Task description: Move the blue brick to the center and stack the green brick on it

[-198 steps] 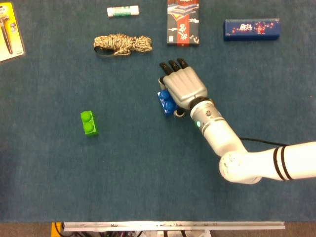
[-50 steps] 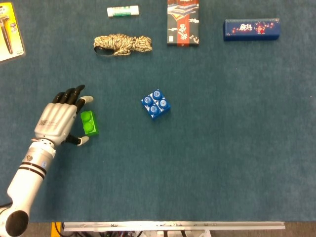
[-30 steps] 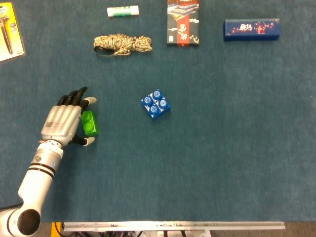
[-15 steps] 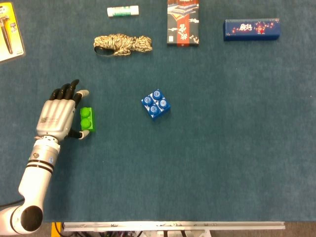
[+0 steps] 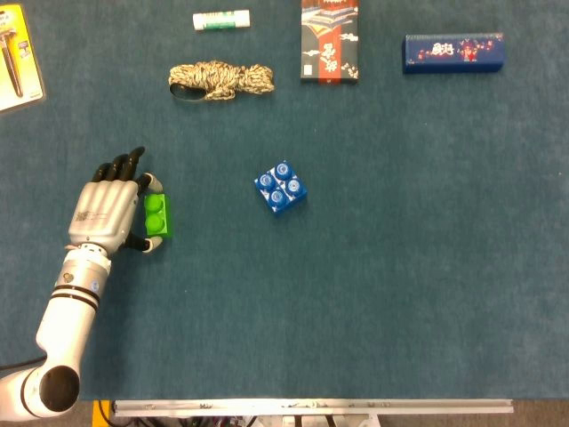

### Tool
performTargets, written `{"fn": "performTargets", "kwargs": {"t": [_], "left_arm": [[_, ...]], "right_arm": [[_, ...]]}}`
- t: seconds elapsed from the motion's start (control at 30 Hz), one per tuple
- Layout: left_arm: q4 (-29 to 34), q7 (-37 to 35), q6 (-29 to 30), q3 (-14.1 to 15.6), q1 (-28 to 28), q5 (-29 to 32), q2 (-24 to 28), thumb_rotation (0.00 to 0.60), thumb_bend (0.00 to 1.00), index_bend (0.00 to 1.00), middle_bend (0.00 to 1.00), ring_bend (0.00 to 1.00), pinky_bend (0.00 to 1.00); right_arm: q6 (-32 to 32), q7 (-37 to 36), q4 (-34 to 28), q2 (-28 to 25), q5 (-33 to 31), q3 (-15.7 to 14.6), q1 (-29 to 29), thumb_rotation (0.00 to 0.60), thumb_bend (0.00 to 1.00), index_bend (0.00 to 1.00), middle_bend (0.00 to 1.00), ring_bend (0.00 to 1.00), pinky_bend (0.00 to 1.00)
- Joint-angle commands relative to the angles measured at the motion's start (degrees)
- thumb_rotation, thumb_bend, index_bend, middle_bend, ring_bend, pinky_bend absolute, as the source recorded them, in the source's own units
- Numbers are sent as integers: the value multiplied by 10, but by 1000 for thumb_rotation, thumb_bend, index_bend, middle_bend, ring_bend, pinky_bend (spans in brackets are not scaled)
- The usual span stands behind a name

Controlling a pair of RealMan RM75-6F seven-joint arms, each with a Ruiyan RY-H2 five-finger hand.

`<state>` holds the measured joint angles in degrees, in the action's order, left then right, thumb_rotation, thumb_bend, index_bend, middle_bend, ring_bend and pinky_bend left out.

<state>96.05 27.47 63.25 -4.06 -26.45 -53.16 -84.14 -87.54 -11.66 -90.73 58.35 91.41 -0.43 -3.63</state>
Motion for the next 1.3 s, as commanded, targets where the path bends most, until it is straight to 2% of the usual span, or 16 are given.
{"fn": "performTargets", "kwargs": {"t": [0.03,0.37,1.3], "left_arm": [[-2,1,2,0,-1,3,-1,600,132,316,0,0,86],[-1,7,8,2,-2,10,-2,600,132,317,0,0,87],[-6,5,16,5,-2,10,-8,600,132,451,0,0,87]], "right_arm": [[1,1,0,0,0,0,0,600,0,130,89,0,0],[6,3,-1,1,0,2,0,600,0,132,89,0,0],[6,-5,1,-1,3,6,2,600,0,133,89,0,0]]}}
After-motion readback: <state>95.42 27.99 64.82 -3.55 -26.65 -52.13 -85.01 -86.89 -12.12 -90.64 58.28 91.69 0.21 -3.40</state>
